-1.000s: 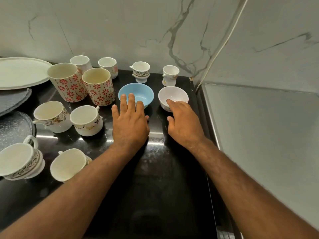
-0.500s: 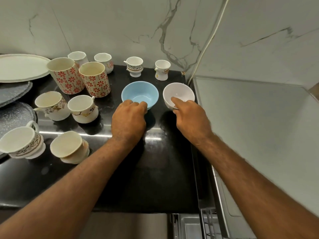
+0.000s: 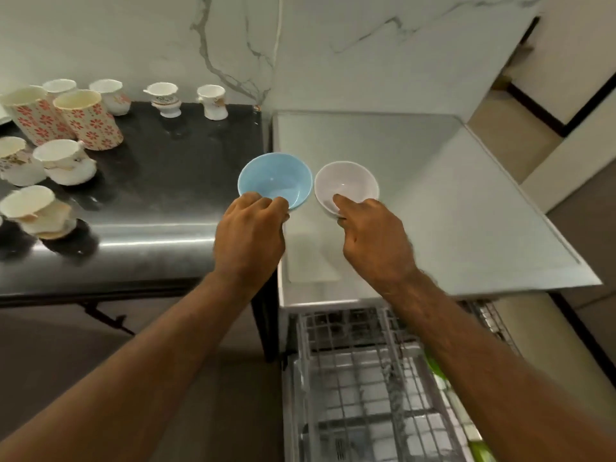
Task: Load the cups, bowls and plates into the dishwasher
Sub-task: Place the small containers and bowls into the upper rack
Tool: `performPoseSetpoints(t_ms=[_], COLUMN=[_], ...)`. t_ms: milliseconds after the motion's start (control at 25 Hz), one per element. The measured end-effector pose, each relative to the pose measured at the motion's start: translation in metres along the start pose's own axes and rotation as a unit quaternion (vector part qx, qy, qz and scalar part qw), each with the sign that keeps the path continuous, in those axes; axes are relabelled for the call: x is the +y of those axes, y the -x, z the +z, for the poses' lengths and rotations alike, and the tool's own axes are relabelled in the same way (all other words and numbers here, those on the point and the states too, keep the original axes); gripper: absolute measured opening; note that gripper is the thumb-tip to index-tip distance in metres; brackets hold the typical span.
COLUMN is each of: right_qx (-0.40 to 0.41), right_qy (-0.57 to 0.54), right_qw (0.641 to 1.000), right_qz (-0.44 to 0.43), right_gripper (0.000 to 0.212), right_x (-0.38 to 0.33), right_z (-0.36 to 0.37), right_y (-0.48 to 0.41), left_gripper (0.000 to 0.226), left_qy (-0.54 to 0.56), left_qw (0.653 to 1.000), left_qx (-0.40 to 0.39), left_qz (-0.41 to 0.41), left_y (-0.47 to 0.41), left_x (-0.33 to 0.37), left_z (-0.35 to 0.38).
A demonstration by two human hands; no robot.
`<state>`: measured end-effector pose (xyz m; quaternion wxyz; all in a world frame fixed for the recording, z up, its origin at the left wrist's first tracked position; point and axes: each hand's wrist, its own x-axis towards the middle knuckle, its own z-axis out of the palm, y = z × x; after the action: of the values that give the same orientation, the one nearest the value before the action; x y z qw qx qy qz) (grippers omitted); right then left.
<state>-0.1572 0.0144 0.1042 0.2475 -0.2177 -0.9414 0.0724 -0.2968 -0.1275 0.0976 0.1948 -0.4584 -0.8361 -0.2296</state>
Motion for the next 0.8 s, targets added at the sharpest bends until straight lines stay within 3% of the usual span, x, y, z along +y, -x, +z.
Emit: performPoseSetpoints(t_ms=[360,560,720,800], right_qx=[0.052,0.049,0.042,0.009], right_qy=[-0.012,-0.011,-0.125,-0.249], right_qw=[0.996,0.993,0.973,0.922], right_qz=[0.073,0.110,0.191,0.296], right_gripper=[0.041,0.040,0.044,0.050], right_x=[0.116,0.151,0.156,0.152], right_z=[-0.094,-0.101,-0.085,-0.068], right_y=[0.202,0.295,0.345,0.365], left_gripper=[0.002,0.006,0.008,0.007], left_qy=[0.074,0.103,0.104,0.101], left_qw=[0.995,0.988,0.986,0.987], left_qx=[-0.035,-0.059,-0.084,-0.097], left_qz=[0.063,0.102,0.096,0.084], left_y=[0.104,0.164,0.209,0.230], left_x=[0.197,0.247,0.252,0.246], left_z=[0.027,0.046,0.068,0.081])
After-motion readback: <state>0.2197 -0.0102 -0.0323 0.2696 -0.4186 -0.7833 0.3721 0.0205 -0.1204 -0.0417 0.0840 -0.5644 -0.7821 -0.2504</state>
